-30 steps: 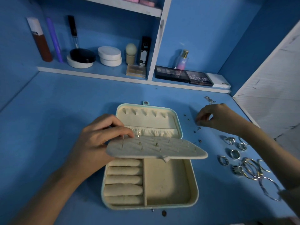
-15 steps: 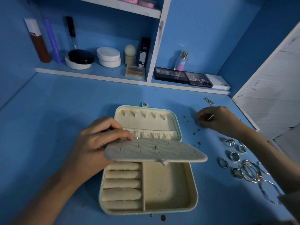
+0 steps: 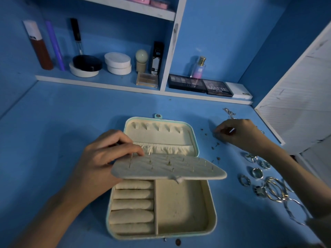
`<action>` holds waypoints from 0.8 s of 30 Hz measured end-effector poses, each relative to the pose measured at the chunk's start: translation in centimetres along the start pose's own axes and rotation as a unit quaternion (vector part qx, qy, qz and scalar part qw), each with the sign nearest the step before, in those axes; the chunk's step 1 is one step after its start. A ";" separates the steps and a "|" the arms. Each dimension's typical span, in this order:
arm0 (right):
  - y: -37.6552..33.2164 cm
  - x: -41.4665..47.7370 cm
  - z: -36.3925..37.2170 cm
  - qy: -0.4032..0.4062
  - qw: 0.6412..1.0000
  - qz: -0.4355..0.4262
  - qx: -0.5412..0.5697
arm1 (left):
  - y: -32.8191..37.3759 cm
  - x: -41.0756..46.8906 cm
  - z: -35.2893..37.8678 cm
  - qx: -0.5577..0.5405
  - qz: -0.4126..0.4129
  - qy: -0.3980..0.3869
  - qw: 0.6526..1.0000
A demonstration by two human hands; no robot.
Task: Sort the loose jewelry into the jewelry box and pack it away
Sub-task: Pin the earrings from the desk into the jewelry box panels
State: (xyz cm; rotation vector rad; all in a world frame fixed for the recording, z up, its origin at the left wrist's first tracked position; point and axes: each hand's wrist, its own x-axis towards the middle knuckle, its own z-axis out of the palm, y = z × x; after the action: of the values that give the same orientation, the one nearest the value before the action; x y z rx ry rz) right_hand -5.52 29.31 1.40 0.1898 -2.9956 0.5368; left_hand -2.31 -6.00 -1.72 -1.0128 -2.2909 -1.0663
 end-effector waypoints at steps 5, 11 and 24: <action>-0.1 0.0 -0.1 -0.015 1.000 -0.016 -0.001 | 0.0 0.0 0.0 0.004 0.001 0.001 1.000; -0.1 0.0 0.1 -0.006 1.000 -0.005 0.017 | -0.1 0.0 0.0 0.005 0.003 0.001 1.000; -0.3 0.3 0.1 -0.013 1.000 0.010 0.026 | 0.1 0.1 0.1 0.009 -0.002 0.008 1.000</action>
State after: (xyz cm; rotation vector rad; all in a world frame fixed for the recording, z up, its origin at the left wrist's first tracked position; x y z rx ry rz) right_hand -5.81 29.00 1.47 0.1719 -3.0129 0.6209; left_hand -2.30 -5.85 -1.69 -0.9898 -2.2872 -1.0504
